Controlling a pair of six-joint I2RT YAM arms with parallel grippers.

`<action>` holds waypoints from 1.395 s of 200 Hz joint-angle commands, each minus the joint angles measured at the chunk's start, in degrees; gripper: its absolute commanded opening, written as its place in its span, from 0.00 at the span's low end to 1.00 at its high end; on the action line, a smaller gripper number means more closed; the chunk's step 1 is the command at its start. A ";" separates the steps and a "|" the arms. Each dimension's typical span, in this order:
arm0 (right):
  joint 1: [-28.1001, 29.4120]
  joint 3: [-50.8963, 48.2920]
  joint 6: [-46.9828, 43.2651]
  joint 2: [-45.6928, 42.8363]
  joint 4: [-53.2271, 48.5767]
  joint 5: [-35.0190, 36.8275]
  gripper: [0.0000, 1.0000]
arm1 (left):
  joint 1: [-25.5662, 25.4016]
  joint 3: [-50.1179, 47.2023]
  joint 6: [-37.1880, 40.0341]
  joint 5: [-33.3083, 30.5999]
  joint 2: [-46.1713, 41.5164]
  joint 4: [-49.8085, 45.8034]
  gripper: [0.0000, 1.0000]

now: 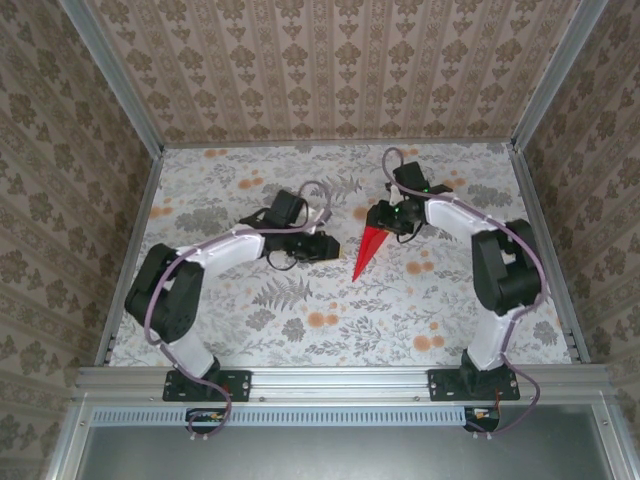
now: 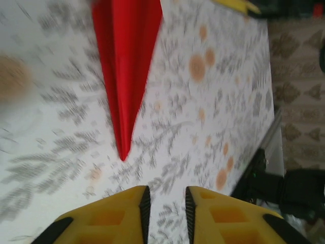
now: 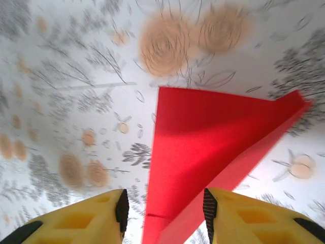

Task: Fold a paper plane with a square sheet of paper (fold left side to right side)
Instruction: Pick up the paper plane at the center of the table, then place the paper plane at the center of the table.

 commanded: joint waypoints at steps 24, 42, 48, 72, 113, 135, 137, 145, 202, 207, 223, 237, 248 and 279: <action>4.50 -5.61 10.18 -8.57 -5.62 14.94 0.65 | 5.45 -3.70 -3.43 -8.40 -3.83 6.47 0.35; 7.47 -5.81 13.85 -7.91 -8.34 18.34 0.65 | 7.19 -4.94 -4.67 -9.51 -4.71 8.09 0.36; 8.33 -5.84 14.62 -7.24 -8.33 19.06 0.65 | 7.64 -5.16 -4.72 -9.75 -4.93 8.18 0.36; 10.20 -5.06 17.20 -3.56 -6.50 18.43 0.65 | 8.26 -6.10 -4.28 -9.43 -5.59 7.86 0.36; 11.83 -3.28 17.82 1.66 -7.04 20.36 0.50 | 8.44 -7.69 -3.63 -10.55 -7.75 6.52 0.36; 12.17 -4.00 16.68 0.37 -6.19 19.59 0.25 | 8.44 -7.61 -2.87 -11.57 -8.77 5.17 0.36; 12.24 -4.07 16.37 0.13 -5.39 19.34 0.23 | 8.44 -7.54 -2.82 -11.65 -8.91 5.02 0.36; 12.59 -4.44 14.97 -1.56 -3.07 18.25 0.13 | 8.45 -7.38 -2.72 -11.87 -9.04 4.65 0.36; 11.95 -11.11 9.86 -12.63 6.18 4.63 0.00 | 8.44 -5.74 -1.83 -13.29 -10.28 1.89 0.37; 11.71 -12.63 10.08 -12.81 8.16 2.66 0.00 | 8.45 -5.74 -1.76 -13.45 -10.57 1.74 0.37; 10.83 -17.02 11.88 -12.19 12.42 -1.14 0.00 | 8.44 -5.66 -1.57 -14.14 -11.06 1.04 0.37; 9.63 -20.40 12.77 -10.90 15.07 -2.05 0.00 | 8.46 -5.54 -1.45 -14.59 -11.39 0.34 0.37; 8.63 -22.52 12.59 -9.87 16.48 -1.39 0.02 | 8.45 -5.50 -1.48 -14.80 -11.60 0.00 0.37; 6.53 -22.76 8.39 -7.65 11.67 3.50 0.16 | 8.48 -4.92 -1.40 -15.38 -11.99 -1.40 0.39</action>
